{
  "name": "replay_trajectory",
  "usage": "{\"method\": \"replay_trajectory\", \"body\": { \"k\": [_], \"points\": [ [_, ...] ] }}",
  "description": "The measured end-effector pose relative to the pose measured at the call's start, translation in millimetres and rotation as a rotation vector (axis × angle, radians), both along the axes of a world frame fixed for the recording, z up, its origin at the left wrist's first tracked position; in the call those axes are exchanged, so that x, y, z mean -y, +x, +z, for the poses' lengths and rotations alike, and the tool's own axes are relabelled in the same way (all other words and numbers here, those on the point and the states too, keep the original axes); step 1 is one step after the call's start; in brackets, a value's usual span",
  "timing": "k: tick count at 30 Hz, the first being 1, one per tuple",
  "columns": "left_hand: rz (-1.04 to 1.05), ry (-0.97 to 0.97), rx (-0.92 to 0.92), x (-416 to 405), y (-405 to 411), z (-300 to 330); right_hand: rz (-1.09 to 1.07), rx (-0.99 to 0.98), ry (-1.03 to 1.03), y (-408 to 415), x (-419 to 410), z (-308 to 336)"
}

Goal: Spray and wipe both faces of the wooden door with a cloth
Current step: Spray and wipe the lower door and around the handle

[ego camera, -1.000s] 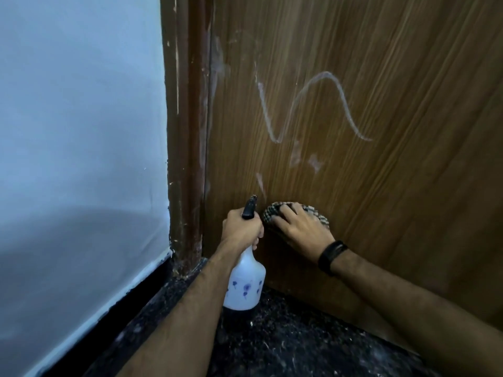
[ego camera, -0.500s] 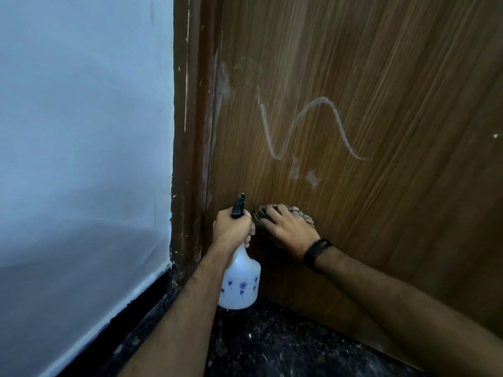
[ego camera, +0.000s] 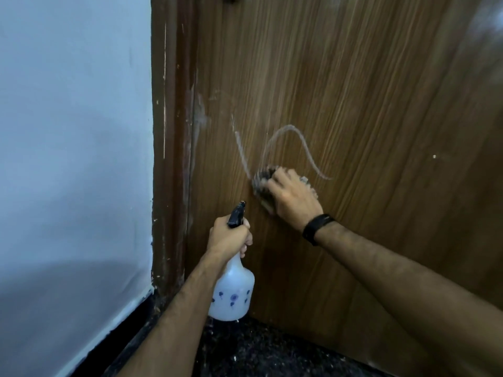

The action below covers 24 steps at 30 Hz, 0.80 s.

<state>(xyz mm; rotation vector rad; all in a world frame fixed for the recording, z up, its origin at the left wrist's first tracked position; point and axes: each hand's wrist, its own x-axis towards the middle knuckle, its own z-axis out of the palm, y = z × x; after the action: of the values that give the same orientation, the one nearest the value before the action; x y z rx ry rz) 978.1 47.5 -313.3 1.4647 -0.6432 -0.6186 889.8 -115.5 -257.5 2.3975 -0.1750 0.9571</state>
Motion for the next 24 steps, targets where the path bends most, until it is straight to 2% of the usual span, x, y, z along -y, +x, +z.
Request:
{"method": "replay_trajectory", "body": {
  "k": [3, 5, 7, 10, 12, 15, 17, 19, 21, 24],
  "points": [
    [0.001, -0.018, 0.016, -2, -2, 14, 0.004, -0.254, -0.047, -7, 4, -36],
    [0.009, -0.027, 0.026, -3, -4, 19, -0.037, -0.329, -0.037, -13, 5, -41],
    [-0.010, -0.038, 0.037, -6, -6, 19, -0.064, -0.275, -0.039, -14, 2, -31],
    [-0.033, -0.034, 0.034, -8, -8, 16, -0.083, 0.008, -0.003, -3, -11, 4],
    [-0.043, -0.021, 0.028, -8, -10, 14, -0.064, 0.078, 0.066, 5, -18, 24],
    [-0.084, 0.013, 0.078, -8, -11, 18, -0.031, -0.019, -0.002, -1, -11, 18],
    [-0.127, 0.041, 0.118, -6, -14, 23, 0.007, -0.175, -0.057, -29, 3, -5],
    [-0.163, 0.057, 0.117, -4, -16, 29, 0.028, -0.246, -0.068, -62, 18, -29],
    [-0.208, 0.070, 0.128, 0, -20, 38, 0.008, -0.202, -0.039, -90, 28, -37],
    [-0.276, 0.108, 0.188, 6, -24, 57, 0.010, -0.035, 0.002, -109, 37, -19]
  ]
}}
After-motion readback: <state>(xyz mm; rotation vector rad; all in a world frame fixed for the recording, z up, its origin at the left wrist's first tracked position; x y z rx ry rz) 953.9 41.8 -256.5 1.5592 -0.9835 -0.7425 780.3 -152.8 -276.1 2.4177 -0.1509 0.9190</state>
